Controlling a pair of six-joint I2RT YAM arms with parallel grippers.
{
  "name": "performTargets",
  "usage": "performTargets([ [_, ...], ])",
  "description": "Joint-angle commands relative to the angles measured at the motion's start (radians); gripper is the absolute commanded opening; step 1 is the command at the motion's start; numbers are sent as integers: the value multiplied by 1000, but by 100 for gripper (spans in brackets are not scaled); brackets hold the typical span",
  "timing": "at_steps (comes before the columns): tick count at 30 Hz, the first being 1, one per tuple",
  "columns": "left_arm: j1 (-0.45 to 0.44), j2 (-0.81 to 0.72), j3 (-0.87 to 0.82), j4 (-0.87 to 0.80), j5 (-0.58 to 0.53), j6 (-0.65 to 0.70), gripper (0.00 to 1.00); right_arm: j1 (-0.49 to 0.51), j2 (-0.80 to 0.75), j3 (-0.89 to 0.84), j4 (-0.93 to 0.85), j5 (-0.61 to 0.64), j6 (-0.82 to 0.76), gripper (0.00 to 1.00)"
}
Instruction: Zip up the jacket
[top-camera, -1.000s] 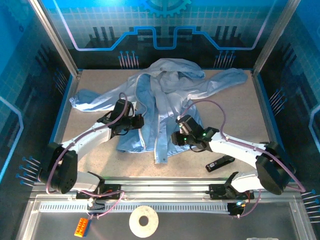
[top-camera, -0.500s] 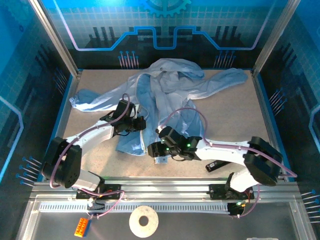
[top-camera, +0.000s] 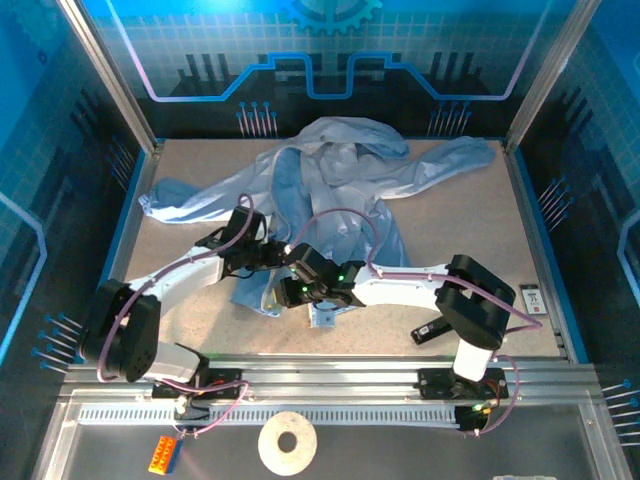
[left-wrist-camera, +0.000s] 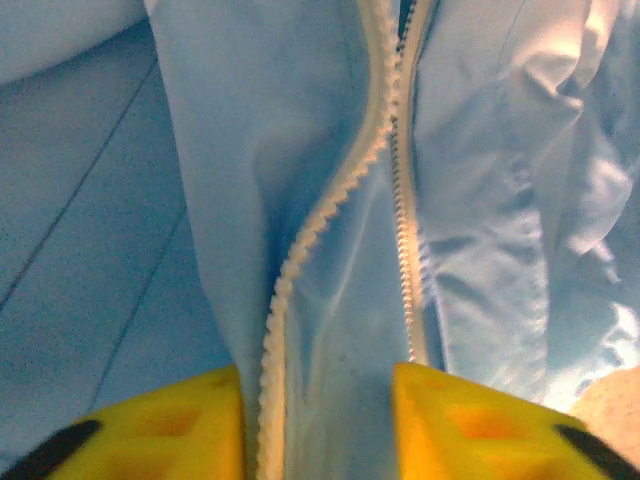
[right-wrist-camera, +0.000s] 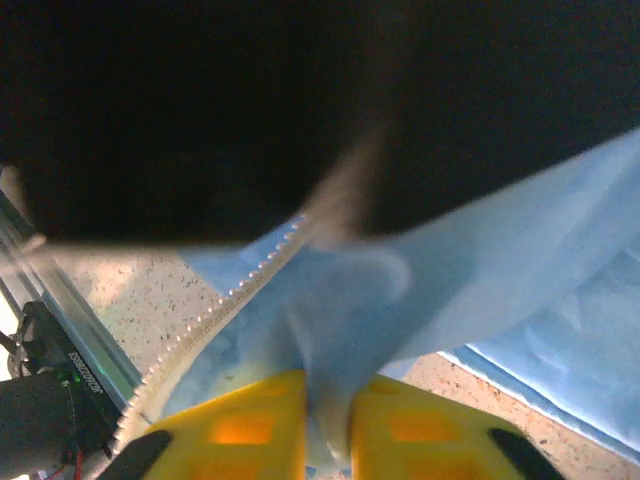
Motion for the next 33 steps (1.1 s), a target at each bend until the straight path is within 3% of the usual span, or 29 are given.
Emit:
performTargets([
  [1, -1, -114, -27, -61, -32, -15, 49, -17, -4, -37, 38, -10, 8, 8],
  [3, 16, -174, -59, -89, -50, -35, 49, -29, -25, -68, 50, -11, 6, 5],
  [6, 39, -260, -123, -120, -63, -111, 47, -61, -53, -105, 29, 1, -9, 8],
  [10, 42, -327, -245, -48, 17, -232, 27, -95, -80, -105, -48, 4, -32, 33],
  [15, 36, -312, -363, 67, 29, -306, 18, -97, -121, -57, -181, 80, -70, 46],
  [20, 36, -298, -396, 71, -4, -306, 16, -72, -117, 20, -232, 94, -91, 57],
  [27, 38, -313, -425, 50, -39, -325, 16, 30, 70, 229, -368, 172, -137, 69],
  [33, 39, -434, -461, -5, -72, -348, 16, 40, 203, 350, -535, 281, -140, 69],
])
